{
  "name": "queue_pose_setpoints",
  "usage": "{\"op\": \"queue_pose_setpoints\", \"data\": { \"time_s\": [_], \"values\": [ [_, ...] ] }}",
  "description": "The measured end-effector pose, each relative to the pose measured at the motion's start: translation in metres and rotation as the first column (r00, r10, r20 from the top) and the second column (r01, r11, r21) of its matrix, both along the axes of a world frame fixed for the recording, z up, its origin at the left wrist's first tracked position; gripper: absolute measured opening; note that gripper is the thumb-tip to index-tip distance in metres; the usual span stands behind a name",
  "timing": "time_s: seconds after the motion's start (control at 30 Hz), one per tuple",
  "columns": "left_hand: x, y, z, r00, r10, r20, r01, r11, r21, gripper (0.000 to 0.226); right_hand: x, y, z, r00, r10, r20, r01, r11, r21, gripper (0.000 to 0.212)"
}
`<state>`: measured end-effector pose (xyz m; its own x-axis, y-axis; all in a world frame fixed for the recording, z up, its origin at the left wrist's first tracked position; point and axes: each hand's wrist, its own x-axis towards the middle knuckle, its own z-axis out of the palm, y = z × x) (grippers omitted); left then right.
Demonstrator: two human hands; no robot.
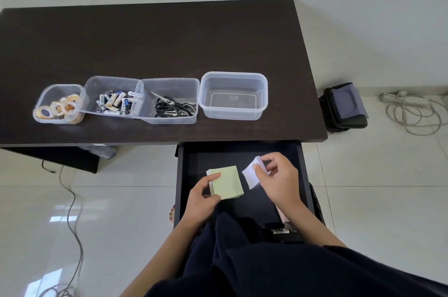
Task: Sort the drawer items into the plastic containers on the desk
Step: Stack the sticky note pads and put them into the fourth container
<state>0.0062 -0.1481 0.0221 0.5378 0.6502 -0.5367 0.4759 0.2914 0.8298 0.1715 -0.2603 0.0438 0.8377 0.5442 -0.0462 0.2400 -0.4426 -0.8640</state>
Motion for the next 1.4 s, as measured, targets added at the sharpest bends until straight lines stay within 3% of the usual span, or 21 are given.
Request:
{"op": "queue_pose_setpoints", "data": {
  "time_s": [0.2,0.37,0.43,0.57,0.67,0.83,1.07,1.3,1.4],
  "values": [
    [0.009,-0.008,0.014,0.995,-0.097,0.037,0.094,0.993,0.077,0.055,-0.015,0.023,0.002,0.977,0.214,-0.011,-0.214,0.971,-0.11,0.013],
    [0.005,-0.008,0.012,0.994,-0.077,0.082,0.078,0.997,-0.008,0.055,-0.02,0.03,-0.003,0.879,0.289,-0.378,-0.325,0.945,-0.032,0.03],
    [0.002,-0.007,0.01,0.994,-0.039,0.098,0.045,0.997,-0.058,0.054,-0.018,0.031,-0.007,0.866,0.271,-0.42,-0.319,0.947,-0.046,0.036],
    [-0.002,-0.005,0.003,0.994,-0.023,0.105,0.033,0.995,-0.095,0.056,-0.014,0.029,-0.01,0.93,0.322,-0.175,-0.362,0.882,-0.302,0.037],
    [-0.004,-0.004,-0.001,0.992,0.01,0.123,0.006,0.991,-0.135,0.056,-0.012,0.028,-0.011,0.924,0.381,-0.033,-0.357,0.827,-0.434,0.04],
    [-0.003,-0.003,0.001,0.987,0.047,0.156,-0.025,0.99,-0.142,0.058,-0.011,0.022,-0.018,0.94,0.318,-0.124,-0.341,0.89,-0.304,0.042],
    [-0.002,-0.001,0.001,0.981,0.045,0.19,-0.019,0.99,-0.141,0.062,-0.017,0.02,-0.021,0.96,0.278,-0.036,-0.28,0.944,-0.173,0.026],
    [-0.002,0.0,-0.001,0.971,-0.014,0.239,0.042,0.993,-0.114,0.067,-0.023,0.021,-0.028,0.951,0.309,-0.027,-0.31,0.948,-0.073,0.033],
    [-0.003,0.001,-0.003,0.969,-0.033,0.246,0.058,0.994,-0.095,0.066,-0.026,0.02,-0.031,0.962,0.244,-0.124,-0.248,0.968,-0.022,0.035]
  ]
}}
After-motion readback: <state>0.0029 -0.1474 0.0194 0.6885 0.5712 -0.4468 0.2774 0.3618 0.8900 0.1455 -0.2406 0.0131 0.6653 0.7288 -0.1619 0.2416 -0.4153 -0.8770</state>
